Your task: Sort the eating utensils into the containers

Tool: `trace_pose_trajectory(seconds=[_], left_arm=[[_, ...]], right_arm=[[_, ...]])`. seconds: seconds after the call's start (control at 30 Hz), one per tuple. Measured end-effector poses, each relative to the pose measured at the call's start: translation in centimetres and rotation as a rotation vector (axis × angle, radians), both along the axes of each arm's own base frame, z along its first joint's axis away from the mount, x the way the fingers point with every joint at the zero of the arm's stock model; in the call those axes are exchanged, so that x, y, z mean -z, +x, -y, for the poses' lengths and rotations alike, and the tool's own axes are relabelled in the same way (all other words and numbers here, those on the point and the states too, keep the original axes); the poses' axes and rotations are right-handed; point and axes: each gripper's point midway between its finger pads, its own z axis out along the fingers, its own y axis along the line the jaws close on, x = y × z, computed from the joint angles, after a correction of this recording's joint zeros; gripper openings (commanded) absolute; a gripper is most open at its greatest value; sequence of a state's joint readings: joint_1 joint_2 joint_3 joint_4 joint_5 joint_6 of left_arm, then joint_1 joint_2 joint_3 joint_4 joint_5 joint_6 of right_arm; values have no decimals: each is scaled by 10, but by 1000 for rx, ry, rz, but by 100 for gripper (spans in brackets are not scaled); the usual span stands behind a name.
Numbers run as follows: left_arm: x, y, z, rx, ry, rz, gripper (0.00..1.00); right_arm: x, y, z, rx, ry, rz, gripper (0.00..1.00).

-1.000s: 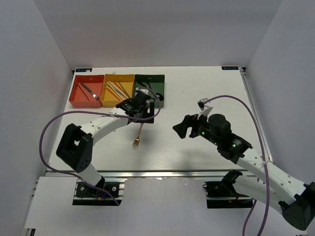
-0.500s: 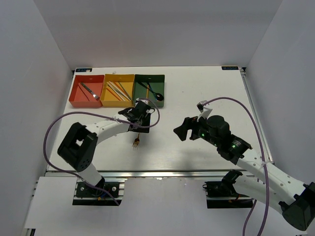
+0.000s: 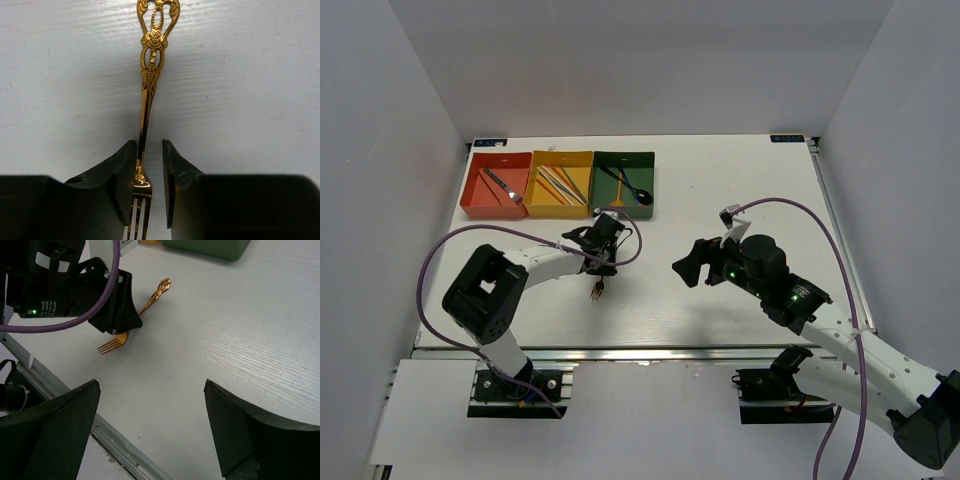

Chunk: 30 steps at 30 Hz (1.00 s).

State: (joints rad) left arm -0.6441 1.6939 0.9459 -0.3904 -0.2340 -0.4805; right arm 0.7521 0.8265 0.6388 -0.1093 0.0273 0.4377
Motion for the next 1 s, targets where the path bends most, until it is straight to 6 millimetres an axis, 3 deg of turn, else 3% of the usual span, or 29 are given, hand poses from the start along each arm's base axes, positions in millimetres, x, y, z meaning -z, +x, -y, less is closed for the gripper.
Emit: trace_pose_trajectory(seconds=[0.1,0.13,0.2,0.43,0.57,0.63,0.7,0.83,0.9,1.0], left_arm=[[0,-2,-1,-7,-26,16,29],[1,-3,-1,-11,-34,21,15],[1,-2,2,-14,-62,31,0],[-1,-3,5,-30,-100,37,0],[-12,-18,-16,-89,-38,10,0],[-37,-19,-29,-138,-14,51,0],[-77,-9,-35,-188,-39,136,0],[-185,29,-56,-343,-173,389,0],[-222,49,-91,-466,-220,478,0],[-238,79,-166,-681,-198,536,0]], right_arm=[[0,-1,0,-4,1,-1,89],[0,-1,0,-4,1,-1,89],[-1,-1,0,-4,3,1,89],[-10,-3,1,-8,26,25,89],[-14,-4,2,-10,32,37,89],[-15,-5,3,-11,31,40,89],[-14,-4,3,-11,29,42,89],[-14,-4,3,-14,23,47,89],[-13,-4,3,-15,18,48,89],[-10,-1,1,-15,9,43,89]])
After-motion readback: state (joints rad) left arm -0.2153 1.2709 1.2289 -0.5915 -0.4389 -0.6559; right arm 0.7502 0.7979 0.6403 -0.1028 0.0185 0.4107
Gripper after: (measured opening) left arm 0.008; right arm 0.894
